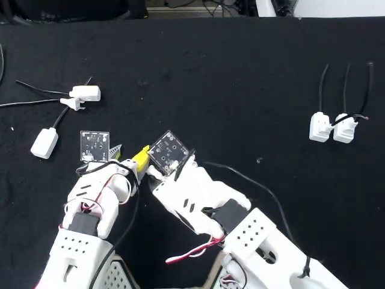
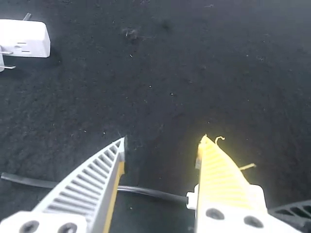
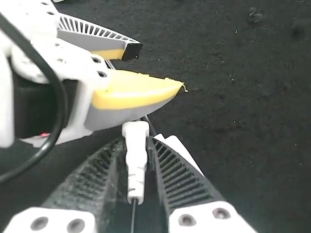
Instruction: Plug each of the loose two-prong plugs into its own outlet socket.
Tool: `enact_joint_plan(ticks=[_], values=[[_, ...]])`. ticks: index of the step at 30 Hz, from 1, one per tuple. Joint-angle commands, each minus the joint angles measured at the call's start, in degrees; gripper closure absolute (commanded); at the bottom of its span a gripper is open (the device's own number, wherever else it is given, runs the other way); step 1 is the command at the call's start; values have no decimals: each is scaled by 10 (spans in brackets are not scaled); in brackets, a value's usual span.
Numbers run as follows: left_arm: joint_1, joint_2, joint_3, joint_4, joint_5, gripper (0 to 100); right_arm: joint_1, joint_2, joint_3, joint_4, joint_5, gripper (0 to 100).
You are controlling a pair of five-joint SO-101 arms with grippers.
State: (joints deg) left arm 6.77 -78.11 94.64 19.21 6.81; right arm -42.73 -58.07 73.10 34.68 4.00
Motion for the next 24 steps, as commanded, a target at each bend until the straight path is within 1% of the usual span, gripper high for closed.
enact_joint_plan(ticks=[1,8,10,14,16,20,22,24], values=[[10,1,0,0,-4,762,24,-32,-3,-21,-11,988],[3,1,-4,0,-4,762,25,-33,-3,-15,-7,988],[-18,1,-7,-4,-2,762,34,-31,-9,10,-6,988],[-80,1,-29,-3,2,762,78,-22,-32,62,-6,988],[-98,1,-30,-3,2,762,81,5,-39,62,-6,988],[-107,1,-29,1,-3,762,81,102,-89,71,-9,988],[-108,5,-28,1,-4,762,81,162,-130,94,-11,988],[-108,7,-33,11,-4,762,76,216,-175,145,-11,988]])
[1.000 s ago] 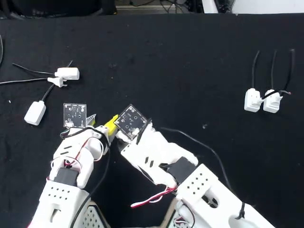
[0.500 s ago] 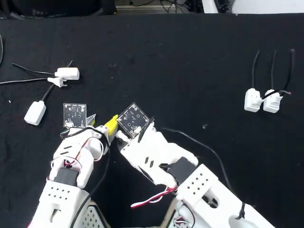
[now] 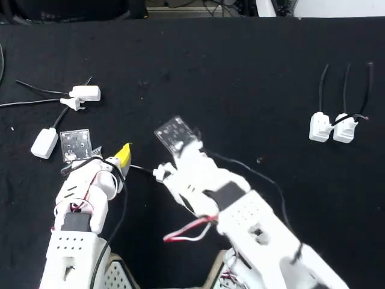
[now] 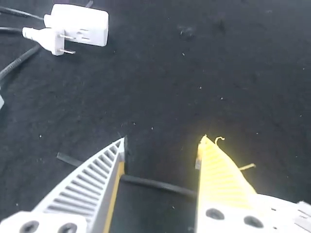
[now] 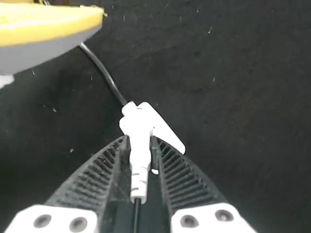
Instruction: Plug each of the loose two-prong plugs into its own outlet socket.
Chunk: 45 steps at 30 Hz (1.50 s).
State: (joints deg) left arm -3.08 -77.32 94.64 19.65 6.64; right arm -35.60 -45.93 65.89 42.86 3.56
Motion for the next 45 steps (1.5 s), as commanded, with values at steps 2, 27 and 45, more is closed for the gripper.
enact_joint_plan(ticks=[2,27,45], values=[[-8,3,-53,45,-11,762,-14,134,-145,114,-7,988],[46,631,-387,55,-39,787,28,224,-178,134,-4,988],[113,625,-416,286,-172,791,76,218,-198,157,-1,988]])
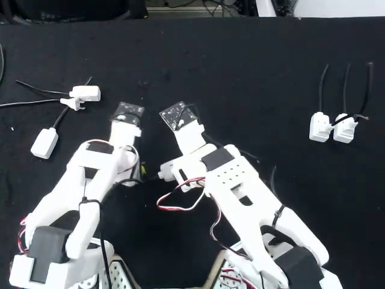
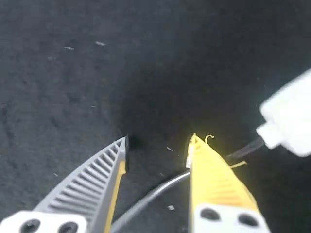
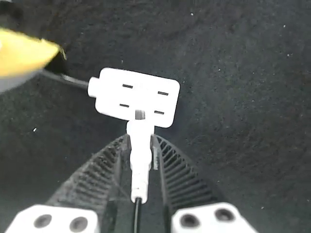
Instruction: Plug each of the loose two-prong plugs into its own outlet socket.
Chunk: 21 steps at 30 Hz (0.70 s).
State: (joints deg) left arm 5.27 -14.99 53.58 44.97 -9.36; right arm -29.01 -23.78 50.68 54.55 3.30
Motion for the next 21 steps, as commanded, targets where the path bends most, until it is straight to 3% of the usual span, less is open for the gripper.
enact_joint_plan(ticks=[1,6,10,15,21], values=[[25,-7,-13,40,-12,791,11,-1,-63,63,2,988],[-7,-91,-25,107,-25,791,11,19,-153,146,2,988],[-53,-187,47,130,-65,791,11,83,-233,209,2,988],[-146,-299,150,90,-73,791,11,198,-361,287,2,988],[-167,-381,253,29,-50,791,11,313,-504,386,-1,988]])
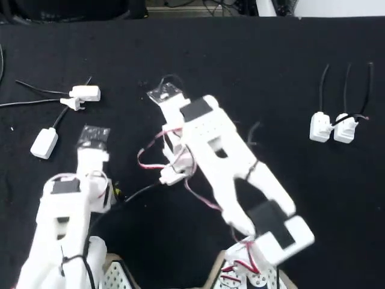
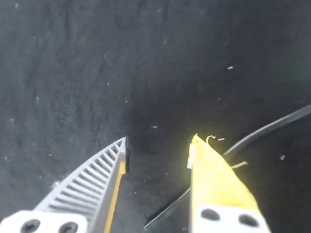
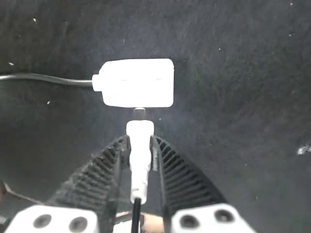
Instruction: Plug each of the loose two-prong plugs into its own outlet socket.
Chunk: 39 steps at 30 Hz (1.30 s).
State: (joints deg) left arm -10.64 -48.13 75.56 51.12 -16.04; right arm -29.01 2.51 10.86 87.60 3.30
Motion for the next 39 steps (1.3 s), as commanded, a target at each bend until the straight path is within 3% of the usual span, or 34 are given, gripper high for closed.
enact_joint_plan(ticks=[1,8,15,25,32,39], values=[[-8,-57,38,-37,21,791,11,67,-125,67,-3,988],[-8,-72,45,-38,22,791,13,157,-233,130,-3,988],[-9,-72,46,-37,20,791,61,209,-289,128,23,988],[-9,-72,46,-37,20,791,47,146,-226,122,38,988],[-7,-72,46,-37,20,791,28,23,-77,24,38,988],[-8,-72,46,-37,20,791,30,85,-133,26,50,988]])
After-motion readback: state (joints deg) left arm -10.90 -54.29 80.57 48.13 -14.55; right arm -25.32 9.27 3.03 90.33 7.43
